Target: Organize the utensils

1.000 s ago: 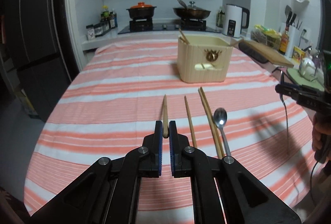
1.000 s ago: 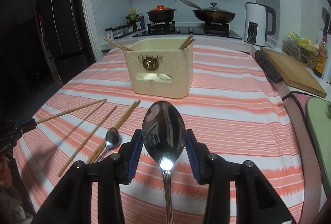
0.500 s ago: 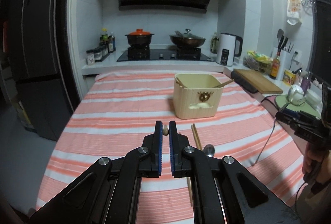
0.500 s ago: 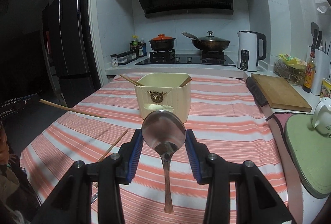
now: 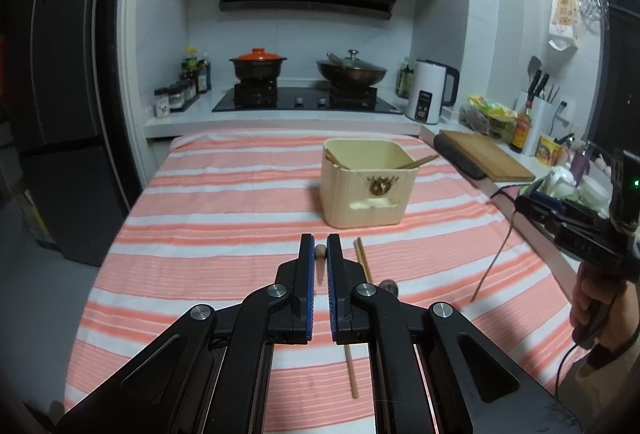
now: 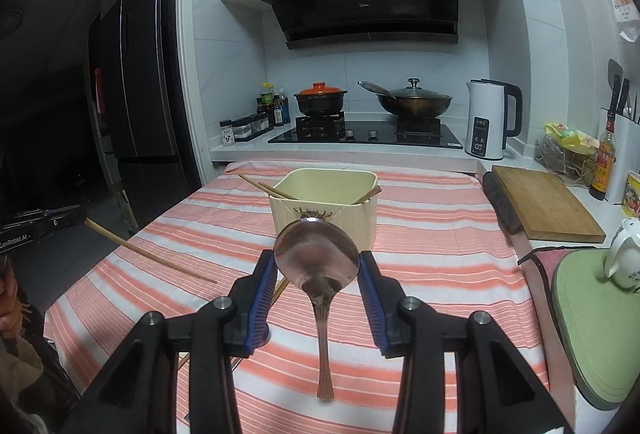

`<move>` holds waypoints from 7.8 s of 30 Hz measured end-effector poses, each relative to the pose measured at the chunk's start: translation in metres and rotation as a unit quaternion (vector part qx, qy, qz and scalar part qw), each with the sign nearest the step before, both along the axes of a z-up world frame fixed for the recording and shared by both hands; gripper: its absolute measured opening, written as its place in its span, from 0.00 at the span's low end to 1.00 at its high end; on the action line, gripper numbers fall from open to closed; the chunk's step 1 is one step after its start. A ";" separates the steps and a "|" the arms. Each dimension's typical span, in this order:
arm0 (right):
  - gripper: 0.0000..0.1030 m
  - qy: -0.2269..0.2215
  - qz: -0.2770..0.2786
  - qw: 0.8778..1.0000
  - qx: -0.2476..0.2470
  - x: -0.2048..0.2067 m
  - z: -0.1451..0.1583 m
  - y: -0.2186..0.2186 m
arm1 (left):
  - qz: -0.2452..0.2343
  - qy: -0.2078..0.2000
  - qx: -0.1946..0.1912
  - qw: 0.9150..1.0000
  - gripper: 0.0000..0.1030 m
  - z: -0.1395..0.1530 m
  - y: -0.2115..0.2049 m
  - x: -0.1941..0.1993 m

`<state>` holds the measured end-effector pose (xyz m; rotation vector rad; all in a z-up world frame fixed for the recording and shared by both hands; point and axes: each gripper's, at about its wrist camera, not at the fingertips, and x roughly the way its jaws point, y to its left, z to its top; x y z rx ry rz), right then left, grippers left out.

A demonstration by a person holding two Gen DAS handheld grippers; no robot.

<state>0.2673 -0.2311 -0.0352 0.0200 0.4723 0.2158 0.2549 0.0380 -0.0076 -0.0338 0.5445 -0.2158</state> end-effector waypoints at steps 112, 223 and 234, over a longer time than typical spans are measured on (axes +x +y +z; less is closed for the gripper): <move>0.10 0.233 0.027 0.970 -0.062 0.012 -0.159 0.123 | 0.059 0.172 0.006 0.983 0.05 -0.186 -0.022 0.045; 0.66 0.239 -0.039 0.967 -0.074 0.085 -0.161 0.001 | 0.005 0.149 0.056 0.987 0.43 -0.187 -0.021 -0.002; 0.35 0.208 -0.061 0.974 -0.058 0.084 -0.155 -0.008 | -0.001 0.130 0.035 0.991 0.03 -0.186 -0.020 -0.007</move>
